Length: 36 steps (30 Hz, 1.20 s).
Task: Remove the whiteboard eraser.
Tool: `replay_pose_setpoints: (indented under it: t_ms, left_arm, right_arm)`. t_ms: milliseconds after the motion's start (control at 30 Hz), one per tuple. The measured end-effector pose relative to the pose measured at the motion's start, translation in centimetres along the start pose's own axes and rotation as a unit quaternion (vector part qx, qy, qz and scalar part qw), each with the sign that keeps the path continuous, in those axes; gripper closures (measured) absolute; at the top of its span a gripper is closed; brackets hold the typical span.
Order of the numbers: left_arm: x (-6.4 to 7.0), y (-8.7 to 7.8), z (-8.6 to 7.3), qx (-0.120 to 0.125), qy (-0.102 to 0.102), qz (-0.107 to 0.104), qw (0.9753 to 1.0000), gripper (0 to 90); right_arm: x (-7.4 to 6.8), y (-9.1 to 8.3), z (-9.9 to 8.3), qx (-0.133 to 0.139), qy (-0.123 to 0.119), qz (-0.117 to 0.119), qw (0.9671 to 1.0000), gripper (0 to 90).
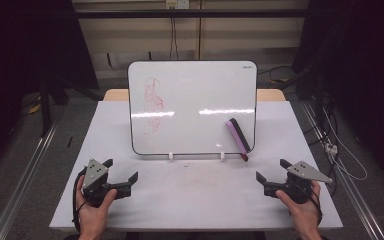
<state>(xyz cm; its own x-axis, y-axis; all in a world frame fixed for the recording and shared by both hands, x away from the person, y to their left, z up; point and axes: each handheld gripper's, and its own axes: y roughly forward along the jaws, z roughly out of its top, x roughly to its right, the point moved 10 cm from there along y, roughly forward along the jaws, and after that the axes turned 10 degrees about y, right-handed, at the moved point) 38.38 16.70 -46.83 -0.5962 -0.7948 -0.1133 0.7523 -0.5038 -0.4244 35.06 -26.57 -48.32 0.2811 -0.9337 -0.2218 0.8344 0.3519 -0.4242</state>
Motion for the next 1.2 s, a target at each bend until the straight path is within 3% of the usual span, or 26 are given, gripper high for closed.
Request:
replay_pose_setpoints:
  t_ms: [267,467,800,933,1000,1200]
  left_arm:
    - [0.2,0.2,-0.2,-0.006,0.002,-0.005,1.0000,4.1]
    - [0.2,0.3,-0.3,-0.010,0.003,-0.004,0.9999,4.6]
    - [0.3,0.5,-0.5,-0.016,0.004,-0.009,0.9998,5.3]
    - [0.1,0.4,-0.5,-0.018,0.002,-0.007,0.9998,5.6]
    - [0.1,0.3,-0.6,-0.019,0.001,-0.008,0.9998,5.6]
    - [0.3,0.3,-0.7,-0.021,-0.004,-0.014,0.9997,5.6]
  right_arm:
    - [0.0,0.1,0.0,-0.007,0.003,0.003,1.0000,3.3]
    - [-0.6,0.4,-0.4,-0.028,0.014,0.011,0.9995,4.7]
    - [-1.3,0.9,0.9,-0.018,-0.006,0.010,0.9998,5.1]
    - [-2.1,1.9,1.3,-0.032,-0.026,0.019,0.9990,5.2]
    - [-2.5,2.3,1.6,-0.036,-0.024,0.023,0.9988,6.0]
    - [-2.8,2.5,3.5,-0.031,-0.032,0.019,0.9988,8.7]
